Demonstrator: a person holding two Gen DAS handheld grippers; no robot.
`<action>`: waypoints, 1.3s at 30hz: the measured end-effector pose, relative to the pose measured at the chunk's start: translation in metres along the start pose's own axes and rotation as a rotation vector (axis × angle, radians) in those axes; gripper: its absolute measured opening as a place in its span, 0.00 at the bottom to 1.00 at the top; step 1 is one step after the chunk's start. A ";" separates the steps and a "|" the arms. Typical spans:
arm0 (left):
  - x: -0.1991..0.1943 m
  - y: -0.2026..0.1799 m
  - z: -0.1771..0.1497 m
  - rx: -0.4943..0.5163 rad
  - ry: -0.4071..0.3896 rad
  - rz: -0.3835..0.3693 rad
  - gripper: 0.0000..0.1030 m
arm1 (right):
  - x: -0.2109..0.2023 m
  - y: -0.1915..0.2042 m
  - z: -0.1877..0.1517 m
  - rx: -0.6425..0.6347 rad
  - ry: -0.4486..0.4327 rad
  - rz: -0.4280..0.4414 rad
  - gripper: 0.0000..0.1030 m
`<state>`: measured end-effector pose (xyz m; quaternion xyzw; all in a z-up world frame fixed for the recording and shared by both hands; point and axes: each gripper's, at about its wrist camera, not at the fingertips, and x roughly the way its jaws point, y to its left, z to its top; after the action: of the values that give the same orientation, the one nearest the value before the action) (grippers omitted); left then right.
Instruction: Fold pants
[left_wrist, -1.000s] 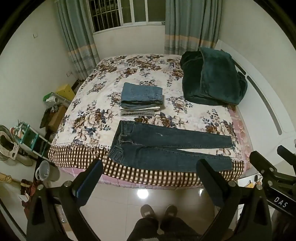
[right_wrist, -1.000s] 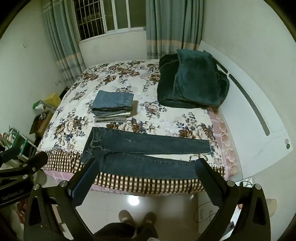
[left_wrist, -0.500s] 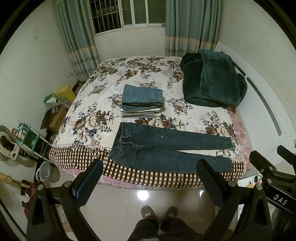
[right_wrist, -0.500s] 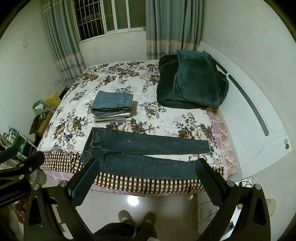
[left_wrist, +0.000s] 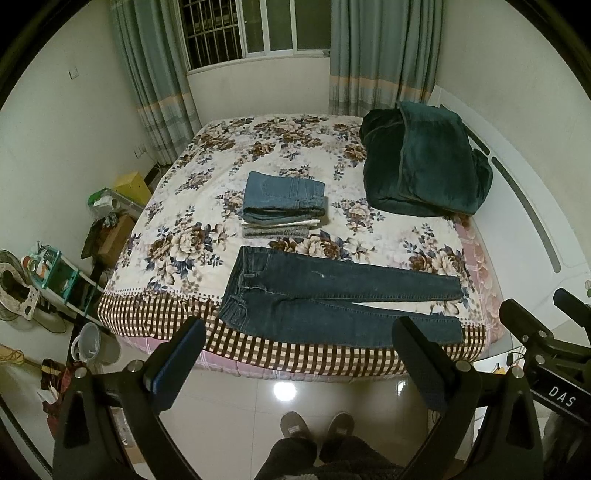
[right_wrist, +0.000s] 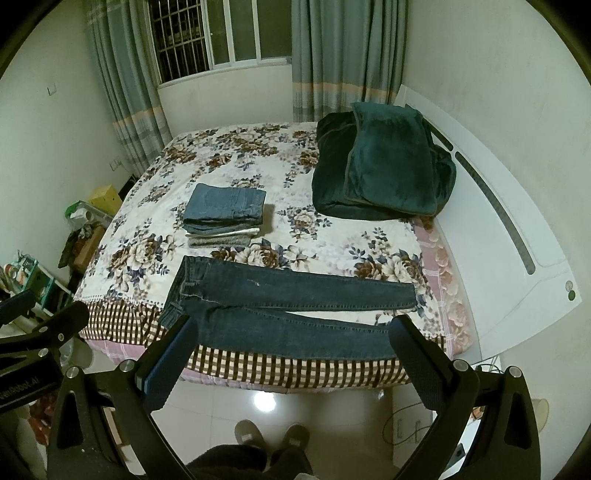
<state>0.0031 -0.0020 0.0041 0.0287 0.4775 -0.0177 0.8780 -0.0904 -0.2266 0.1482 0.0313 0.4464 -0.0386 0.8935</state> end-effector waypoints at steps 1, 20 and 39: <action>0.000 -0.001 0.002 0.000 0.000 0.000 1.00 | 0.000 0.000 0.001 0.001 -0.002 0.001 1.00; -0.002 -0.004 0.014 -0.001 -0.008 -0.002 1.00 | -0.016 0.001 0.011 -0.003 -0.011 0.007 1.00; -0.013 -0.001 0.031 -0.006 -0.020 0.002 1.00 | -0.019 0.001 0.015 -0.005 -0.015 0.008 1.00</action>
<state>0.0216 -0.0051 0.0317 0.0263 0.4686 -0.0159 0.8829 -0.0894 -0.2258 0.1721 0.0305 0.4395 -0.0344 0.8971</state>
